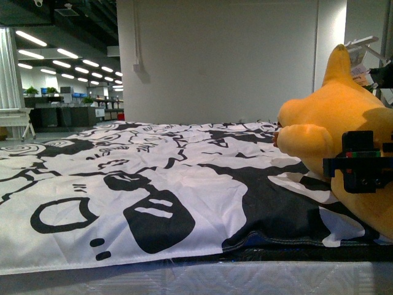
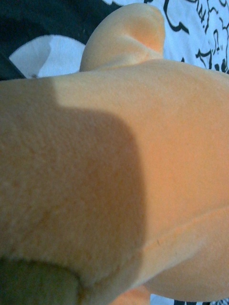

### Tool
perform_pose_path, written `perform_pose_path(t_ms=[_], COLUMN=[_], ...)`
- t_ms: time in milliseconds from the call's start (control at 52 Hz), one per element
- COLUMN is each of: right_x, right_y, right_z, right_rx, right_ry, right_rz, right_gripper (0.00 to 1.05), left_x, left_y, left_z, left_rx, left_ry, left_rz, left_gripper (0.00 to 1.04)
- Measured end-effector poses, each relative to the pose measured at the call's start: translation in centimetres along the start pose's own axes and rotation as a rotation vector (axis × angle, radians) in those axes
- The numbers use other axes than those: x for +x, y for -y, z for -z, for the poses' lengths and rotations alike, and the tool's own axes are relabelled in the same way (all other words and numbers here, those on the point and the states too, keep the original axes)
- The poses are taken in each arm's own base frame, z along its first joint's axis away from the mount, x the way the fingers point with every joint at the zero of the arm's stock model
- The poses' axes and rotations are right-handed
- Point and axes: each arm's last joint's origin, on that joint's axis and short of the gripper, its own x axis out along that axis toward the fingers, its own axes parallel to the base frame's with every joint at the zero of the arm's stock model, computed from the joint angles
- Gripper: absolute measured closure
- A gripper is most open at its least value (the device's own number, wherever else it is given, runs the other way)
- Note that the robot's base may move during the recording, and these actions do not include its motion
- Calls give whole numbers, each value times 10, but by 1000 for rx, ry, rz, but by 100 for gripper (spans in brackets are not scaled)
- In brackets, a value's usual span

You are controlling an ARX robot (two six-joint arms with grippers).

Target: Put away toys

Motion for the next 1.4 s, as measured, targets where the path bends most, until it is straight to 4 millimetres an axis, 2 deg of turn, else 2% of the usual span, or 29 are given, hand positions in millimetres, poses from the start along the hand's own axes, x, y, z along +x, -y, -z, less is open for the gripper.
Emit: perform_pose_path(t_ms=[115, 327, 442, 558, 731, 865, 962, 1115, 1269, 1404], right_x=[-11, -33, -51, -78, -122, -151, -177, -209, -215, -210], right_y=[-6, -8, -5, 4, 25, 38, 49, 58, 58, 51], right_z=[-12, -35, -52, -68, -76, -70, -58, -26, -7, 23], right_rx=[27, 93, 113, 138, 171, 191, 212, 245, 276, 317], right_ry=[33, 95, 146, 202, 255, 264, 264, 241, 245, 214], right_rz=[-52, -145, -183, -214, -237, -249, -267, -264, -255, -227], right_gripper=[71, 82, 83, 83, 83, 83, 83, 83, 83, 83], left_x=[0, 0, 0, 0, 0, 0, 0, 0, 0, 0], left_y=[0, 0, 0, 0, 0, 0, 0, 0, 0, 0], left_z=[0, 0, 0, 0, 0, 0, 0, 0, 0, 0], left_rx=[0, 0, 0, 0, 0, 0, 0, 0, 0, 0], left_ry=[0, 0, 0, 0, 0, 0, 0, 0, 0, 0], left_rz=[0, 0, 0, 0, 0, 0, 0, 0, 0, 0], left_gripper=[6, 6, 6, 6, 6, 6, 6, 6, 6, 6])
